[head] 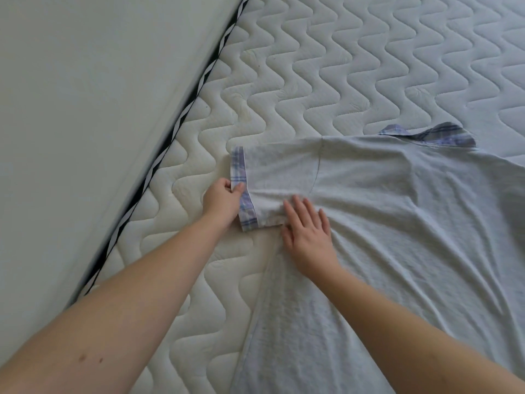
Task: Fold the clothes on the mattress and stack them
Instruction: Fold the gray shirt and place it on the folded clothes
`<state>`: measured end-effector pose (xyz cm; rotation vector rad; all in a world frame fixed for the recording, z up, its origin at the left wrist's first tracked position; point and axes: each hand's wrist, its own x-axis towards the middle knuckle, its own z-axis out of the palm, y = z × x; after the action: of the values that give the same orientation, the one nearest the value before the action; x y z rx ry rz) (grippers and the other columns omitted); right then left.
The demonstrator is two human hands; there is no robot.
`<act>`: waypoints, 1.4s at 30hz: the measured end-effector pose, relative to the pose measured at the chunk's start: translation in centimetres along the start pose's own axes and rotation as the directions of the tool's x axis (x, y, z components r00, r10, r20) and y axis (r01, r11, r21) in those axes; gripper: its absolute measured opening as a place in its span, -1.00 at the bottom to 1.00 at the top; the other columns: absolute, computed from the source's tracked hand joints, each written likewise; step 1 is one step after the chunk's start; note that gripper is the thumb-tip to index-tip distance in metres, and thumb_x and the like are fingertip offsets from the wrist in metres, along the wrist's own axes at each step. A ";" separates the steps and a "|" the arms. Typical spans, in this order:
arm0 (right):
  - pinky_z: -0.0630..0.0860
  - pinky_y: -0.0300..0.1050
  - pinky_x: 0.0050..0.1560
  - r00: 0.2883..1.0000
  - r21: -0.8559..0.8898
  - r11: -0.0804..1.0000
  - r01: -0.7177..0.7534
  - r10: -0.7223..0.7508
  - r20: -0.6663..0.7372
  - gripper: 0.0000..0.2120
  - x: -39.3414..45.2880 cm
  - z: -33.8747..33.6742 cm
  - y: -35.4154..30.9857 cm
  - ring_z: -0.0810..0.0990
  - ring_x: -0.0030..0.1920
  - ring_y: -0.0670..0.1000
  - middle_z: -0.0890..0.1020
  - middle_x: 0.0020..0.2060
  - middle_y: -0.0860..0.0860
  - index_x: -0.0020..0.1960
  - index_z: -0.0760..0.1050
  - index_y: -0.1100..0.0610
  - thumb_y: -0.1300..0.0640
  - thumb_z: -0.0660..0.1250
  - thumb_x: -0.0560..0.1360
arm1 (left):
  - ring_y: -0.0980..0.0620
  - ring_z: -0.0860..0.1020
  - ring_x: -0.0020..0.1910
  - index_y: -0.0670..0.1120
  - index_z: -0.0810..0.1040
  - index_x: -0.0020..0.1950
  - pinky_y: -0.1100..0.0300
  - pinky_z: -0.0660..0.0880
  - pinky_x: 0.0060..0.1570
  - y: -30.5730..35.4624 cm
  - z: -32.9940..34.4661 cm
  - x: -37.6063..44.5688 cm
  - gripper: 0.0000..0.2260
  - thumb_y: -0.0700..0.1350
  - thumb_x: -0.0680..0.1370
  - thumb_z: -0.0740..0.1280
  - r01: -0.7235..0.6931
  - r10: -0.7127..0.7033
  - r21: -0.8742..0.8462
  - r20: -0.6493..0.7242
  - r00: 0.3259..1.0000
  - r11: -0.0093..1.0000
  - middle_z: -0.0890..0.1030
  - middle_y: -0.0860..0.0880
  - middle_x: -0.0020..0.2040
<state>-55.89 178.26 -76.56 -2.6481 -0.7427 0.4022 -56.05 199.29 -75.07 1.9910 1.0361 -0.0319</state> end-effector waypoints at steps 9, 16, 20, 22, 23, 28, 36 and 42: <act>-0.32 -0.04 0.49 0.976 -0.004 0.999 -0.052 0.051 0.210 -0.44 0.7 0.1 1.7 -0.24 0.56 -0.07 -0.16 0.59 -0.09 0.59 -0.10 -0.13 -0.22 -0.09 0.64 | 0.27 0.61 -0.24 0.02 0.55 -0.01 0.42 0.45 -0.27 -2.2 -0.3 -3.9 -0.75 0.08 0.43 0.51 0.053 0.006 -0.162 0.343 0.939 0.985 0.67 0.13 -0.14; -0.42 -0.12 0.46 0.981 -0.111 0.992 0.063 -0.042 0.188 -0.41 -4.2 1.1 1.5 -0.35 0.50 -0.17 -0.26 0.52 -0.22 0.59 -0.20 -0.12 -0.24 -0.16 0.61 | -0.10 0.62 -0.06 -0.02 0.60 -0.13 -0.04 0.53 0.07 -3.7 -0.1 -6.1 -0.84 0.01 0.45 0.51 0.063 -0.071 0.058 0.138 0.988 0.996 0.66 -0.02 -0.13; -0.34 -0.05 0.49 0.955 -0.161 0.985 0.063 -0.013 0.297 -0.38 -5.9 1.0 1.8 -0.36 0.50 -0.15 -0.28 0.54 -0.18 0.58 -0.27 -0.10 -0.28 -0.21 0.60 | -0.07 0.56 0.01 0.06 0.45 -0.17 0.05 0.41 0.02 -3.3 -0.1 -7.8 -0.78 0.10 0.46 0.46 0.145 -0.153 0.268 0.009 0.988 0.952 0.56 0.07 -0.13; -0.30 -0.04 0.50 0.939 -0.147 0.987 0.063 -0.009 0.343 -0.38 -6.6 0.7 2.0 -0.31 0.54 -0.11 -0.25 0.56 -0.16 0.59 -0.25 -0.09 -0.28 -0.20 0.61 | -0.12 0.53 0.09 0.03 0.42 -0.01 0.00 0.43 0.02 -3.0 -0.1 -8.8 -0.75 0.08 0.47 0.45 0.143 -0.135 0.305 -0.047 0.990 0.942 0.54 -0.02 0.06; -0.29 -0.05 0.51 0.933 -0.131 0.990 0.056 -0.005 0.359 -0.38 -7.0 0.4 2.1 -0.29 0.55 -0.10 -0.23 0.57 -0.15 0.59 -0.22 -0.10 -0.28 -0.19 0.61 | -0.13 0.51 0.11 -0.01 0.42 0.05 -0.01 0.44 0.02 -3.0 -0.2 -9.4 -0.72 0.06 0.49 0.43 0.106 -0.090 0.324 -0.065 0.994 0.940 0.51 -0.06 0.10; -0.30 -0.12 0.49 0.933 -0.117 0.993 -0.011 0.052 0.356 -0.38 -10.8 -1.3 4.0 -0.31 0.52 -0.15 -0.22 0.57 -0.16 0.58 -0.24 -0.13 -0.30 -0.22 0.58 | -0.10 0.43 0.21 -0.05 0.46 0.25 0.02 0.32 0.10 -4.1 0.4 -13.7 -0.73 -0.05 0.56 0.27 -0.367 0.344 0.482 0.140 0.929 0.796 0.47 -0.06 0.23; -0.29 -0.13 0.50 0.952 -0.130 0.971 -0.202 0.226 0.207 -0.44 -15.2 -4.0 11.3 -0.19 0.57 -0.09 -0.07 0.59 -0.10 0.60 -0.03 -0.07 -0.20 -0.09 0.65 | 0.03 0.20 0.50 0.04 0.30 0.49 0.09 0.10 0.40 -2.3 7.1 -18.6 -0.56 0.00 0.60 0.17 -0.703 0.481 0.483 0.514 0.710 0.522 0.29 0.02 0.51; -0.26 -0.08 0.51 0.929 -0.147 0.935 -0.324 0.344 0.140 -0.43 -17.6 -8.1 19.1 -0.19 0.57 -0.05 -0.12 0.59 -0.07 0.60 -0.09 -0.06 -0.20 -0.10 0.64 | 0.00 0.09 0.56 0.06 0.17 0.57 0.03 -0.03 0.47 3.2 14.5 -20.9 -0.47 0.05 0.60 0.17 -0.803 0.520 0.499 0.614 0.593 0.326 0.16 -0.02 0.58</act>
<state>-58.98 151.35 -74.14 -2.8898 -0.3648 0.6930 -62.62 174.50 -74.00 2.9048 -0.2435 -0.4074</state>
